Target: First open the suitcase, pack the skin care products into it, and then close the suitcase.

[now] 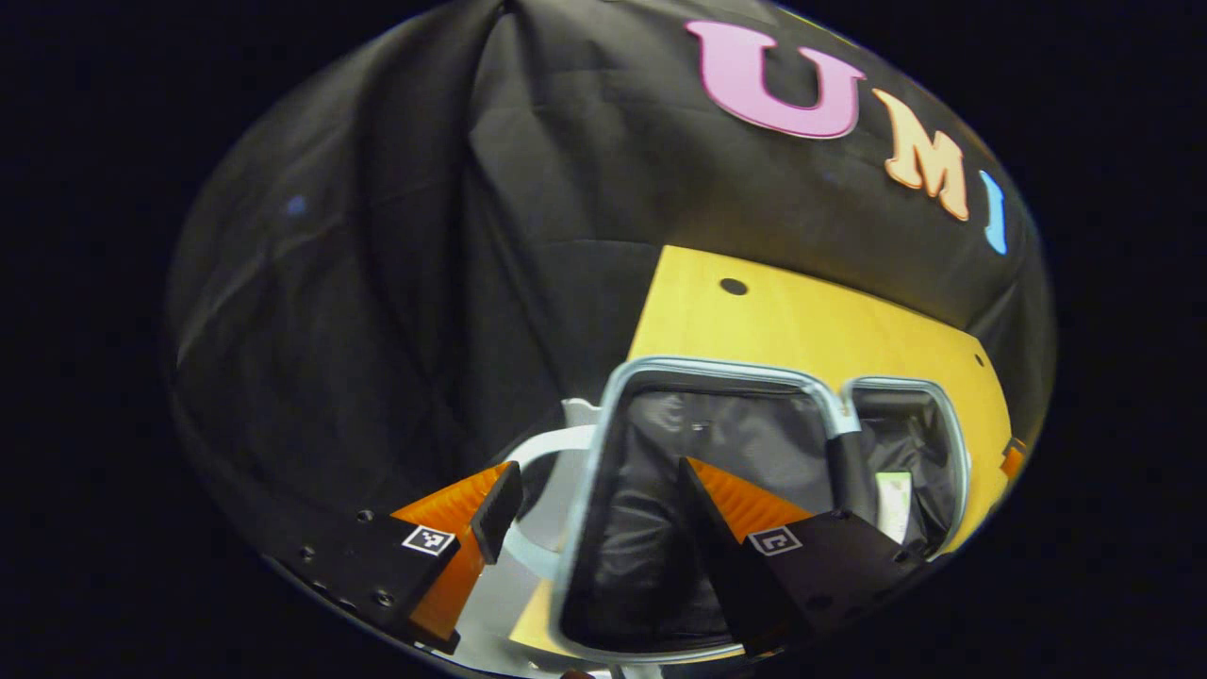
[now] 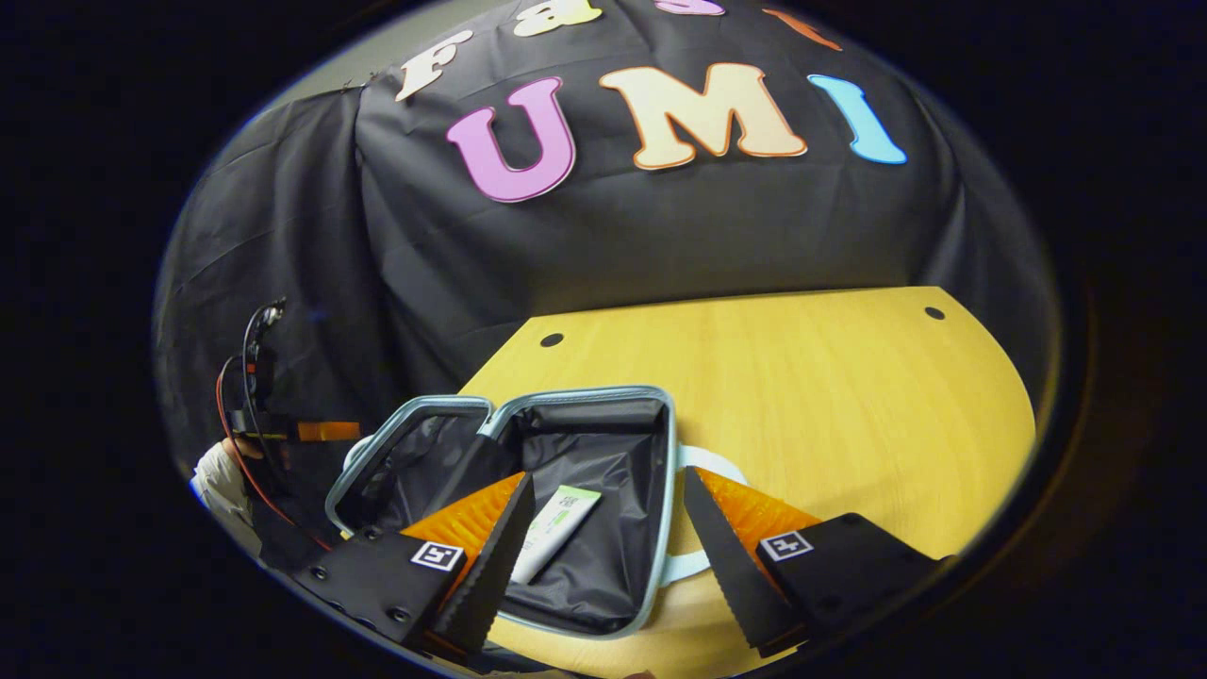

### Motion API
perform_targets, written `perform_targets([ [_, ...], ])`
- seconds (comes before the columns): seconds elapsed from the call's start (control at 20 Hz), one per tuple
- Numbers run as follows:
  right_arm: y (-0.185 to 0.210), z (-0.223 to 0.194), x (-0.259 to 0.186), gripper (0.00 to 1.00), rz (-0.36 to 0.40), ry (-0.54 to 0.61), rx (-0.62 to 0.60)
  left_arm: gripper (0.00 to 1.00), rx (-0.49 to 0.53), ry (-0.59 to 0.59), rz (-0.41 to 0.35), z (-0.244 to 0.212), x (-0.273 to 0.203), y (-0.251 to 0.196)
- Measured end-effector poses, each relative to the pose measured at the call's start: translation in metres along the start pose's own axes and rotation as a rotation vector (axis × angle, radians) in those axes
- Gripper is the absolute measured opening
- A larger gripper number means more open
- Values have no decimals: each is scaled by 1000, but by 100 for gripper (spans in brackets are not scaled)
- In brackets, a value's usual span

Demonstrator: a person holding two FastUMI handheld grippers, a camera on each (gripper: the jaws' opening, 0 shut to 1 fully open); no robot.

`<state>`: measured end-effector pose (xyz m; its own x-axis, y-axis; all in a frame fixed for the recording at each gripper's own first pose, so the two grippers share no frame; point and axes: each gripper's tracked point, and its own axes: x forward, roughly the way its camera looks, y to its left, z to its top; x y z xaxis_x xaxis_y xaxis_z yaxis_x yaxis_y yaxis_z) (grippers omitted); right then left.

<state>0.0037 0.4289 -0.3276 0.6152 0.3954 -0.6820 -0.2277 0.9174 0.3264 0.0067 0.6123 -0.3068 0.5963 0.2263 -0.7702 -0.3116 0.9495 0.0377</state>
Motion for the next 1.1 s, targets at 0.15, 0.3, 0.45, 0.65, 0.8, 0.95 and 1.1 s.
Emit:
perform_targets([
  [0.15, -15, 5, -4, 98, -53, -21, -3, 96, -52, 62, 27, -19, 28, 24],
  [0.3, -17, -1, -7, 98, -74, -14, -15, 95, -92, 115, 18, -33, 53, 34],
  [0.45, -22, -4, -13, 98, -94, -14, -40, 88, -131, 169, -12, -40, 64, 43],
  [0.65, -35, -6, -24, 98, -117, -24, -46, 51, -57, 236, 14, -55, 68, 60],
  [0.8, -43, -5, -26, 98, -121, -27, -38, 19, -34, 214, 19, -40, 60, 71],
  [0.95, -50, 4, -31, 98, -111, -59, -59, 5, -15, 174, 30, -25, 42, 70],
  [1.1, -60, 9, -36, 98, -106, -83, -87, 2, -4, 106, 38, -6, 29, 56],
])
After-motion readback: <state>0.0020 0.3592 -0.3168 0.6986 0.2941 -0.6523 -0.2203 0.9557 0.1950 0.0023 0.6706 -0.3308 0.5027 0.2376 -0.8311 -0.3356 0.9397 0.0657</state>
